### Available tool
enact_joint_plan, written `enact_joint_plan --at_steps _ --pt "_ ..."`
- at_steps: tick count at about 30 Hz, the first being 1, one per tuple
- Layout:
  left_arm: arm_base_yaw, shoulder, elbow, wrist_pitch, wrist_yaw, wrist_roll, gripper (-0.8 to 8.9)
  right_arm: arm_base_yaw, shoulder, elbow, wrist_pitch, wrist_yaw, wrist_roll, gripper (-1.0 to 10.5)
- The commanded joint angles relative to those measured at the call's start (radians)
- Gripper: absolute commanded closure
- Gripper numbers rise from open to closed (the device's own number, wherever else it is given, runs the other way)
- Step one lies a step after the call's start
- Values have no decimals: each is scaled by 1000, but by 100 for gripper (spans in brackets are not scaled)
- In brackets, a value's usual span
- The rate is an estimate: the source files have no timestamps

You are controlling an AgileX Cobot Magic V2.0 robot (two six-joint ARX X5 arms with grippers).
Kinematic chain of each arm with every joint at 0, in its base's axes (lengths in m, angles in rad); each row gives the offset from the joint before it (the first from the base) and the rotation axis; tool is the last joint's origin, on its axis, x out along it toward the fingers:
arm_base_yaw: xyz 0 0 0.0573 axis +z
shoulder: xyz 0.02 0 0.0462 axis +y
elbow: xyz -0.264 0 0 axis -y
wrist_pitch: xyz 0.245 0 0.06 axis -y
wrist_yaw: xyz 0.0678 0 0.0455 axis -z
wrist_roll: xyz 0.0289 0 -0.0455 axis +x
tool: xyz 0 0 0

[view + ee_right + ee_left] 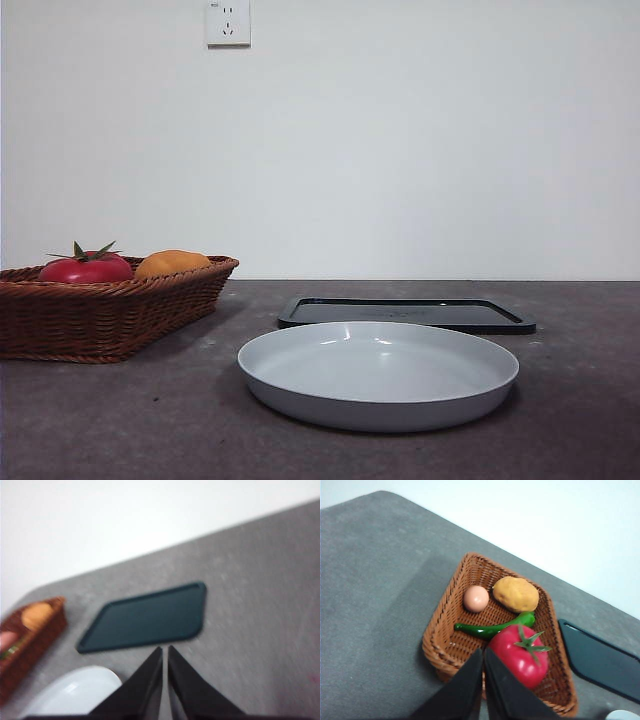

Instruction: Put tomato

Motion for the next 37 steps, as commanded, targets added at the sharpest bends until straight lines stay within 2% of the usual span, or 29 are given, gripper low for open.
enact_joint_plan --at_steps 1,5,14,19,28,37 --pt "2 42 85 -38 12 -10 803 -1 41 73 -24 -12 13 939" --pt "2 126 204 -116 90 32 803 -1 138 196 -107 -57 -19 939" --pt "-8 344 452 -290 268 154 803 10 416 496 -376 -261 -167 939" --pt "-93 415 527 -351 369 156 803 61 543 632 -512 -335 -226 939" --pt "-225 467 598 -478 429 182 803 222 648 766 -678 -353 -299 939" --pt "-253 467 599 -507 443 201 804 322 653 772 -720 -348 -333 939"
